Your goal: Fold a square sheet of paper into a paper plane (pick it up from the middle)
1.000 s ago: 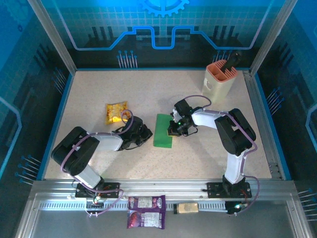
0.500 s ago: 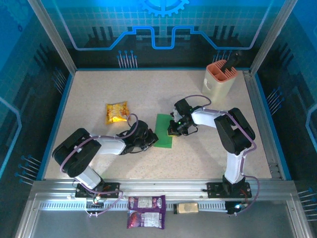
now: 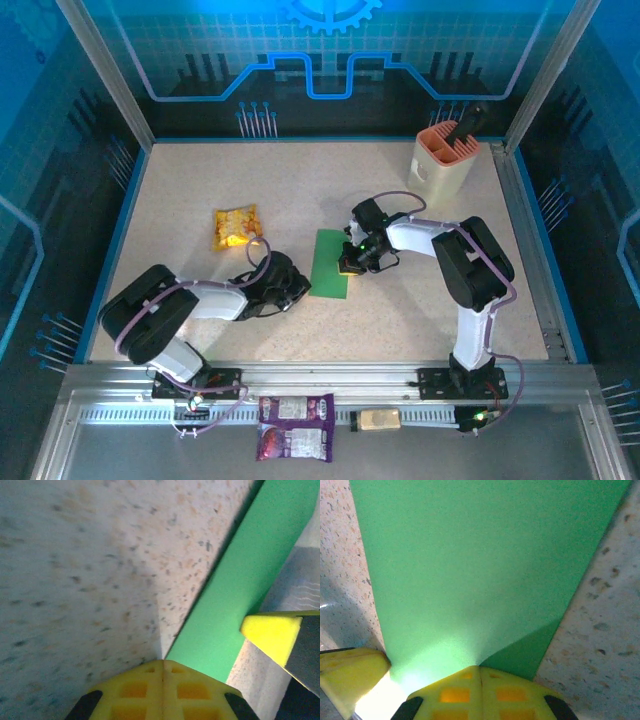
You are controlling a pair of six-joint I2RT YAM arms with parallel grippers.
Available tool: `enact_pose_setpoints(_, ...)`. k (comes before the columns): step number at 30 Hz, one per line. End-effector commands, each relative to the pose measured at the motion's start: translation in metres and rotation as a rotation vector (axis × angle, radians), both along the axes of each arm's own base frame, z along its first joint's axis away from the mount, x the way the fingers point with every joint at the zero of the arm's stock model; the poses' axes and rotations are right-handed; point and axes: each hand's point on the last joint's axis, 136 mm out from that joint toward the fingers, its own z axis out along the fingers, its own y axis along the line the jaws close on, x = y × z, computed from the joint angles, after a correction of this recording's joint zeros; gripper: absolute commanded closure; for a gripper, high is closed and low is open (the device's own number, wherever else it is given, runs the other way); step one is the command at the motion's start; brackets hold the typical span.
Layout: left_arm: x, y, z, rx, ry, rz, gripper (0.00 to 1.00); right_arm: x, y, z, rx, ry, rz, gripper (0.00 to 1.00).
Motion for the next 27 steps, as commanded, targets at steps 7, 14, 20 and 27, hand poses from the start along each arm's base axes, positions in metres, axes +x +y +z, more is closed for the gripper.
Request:
enact_pose_setpoints(7, 0.008, -0.011, 0.035, 0.086, -0.146, -0.142, 0.96, -0.039, -0.080, -0.091, -0.404, 0.137, -0.038, 1.00)
enact_pose_setpoints(14, 0.011, -0.043, 0.035, 0.028, -0.153, -0.251, 0.96, -0.041, -0.081, -0.094, -0.407, 0.143, -0.043, 1.00)
enact_pose_setpoints(20, 0.005, -0.026, 0.001, 0.055, -0.040, -0.183, 0.97, -0.042, -0.082, -0.095, -0.411, 0.142, -0.042, 1.00)
enact_pose_setpoints(27, -0.013, 0.025, -0.032, 0.108, 0.083, -0.051, 0.97, -0.042, -0.083, -0.096, -0.412, 0.140, -0.039, 0.99)
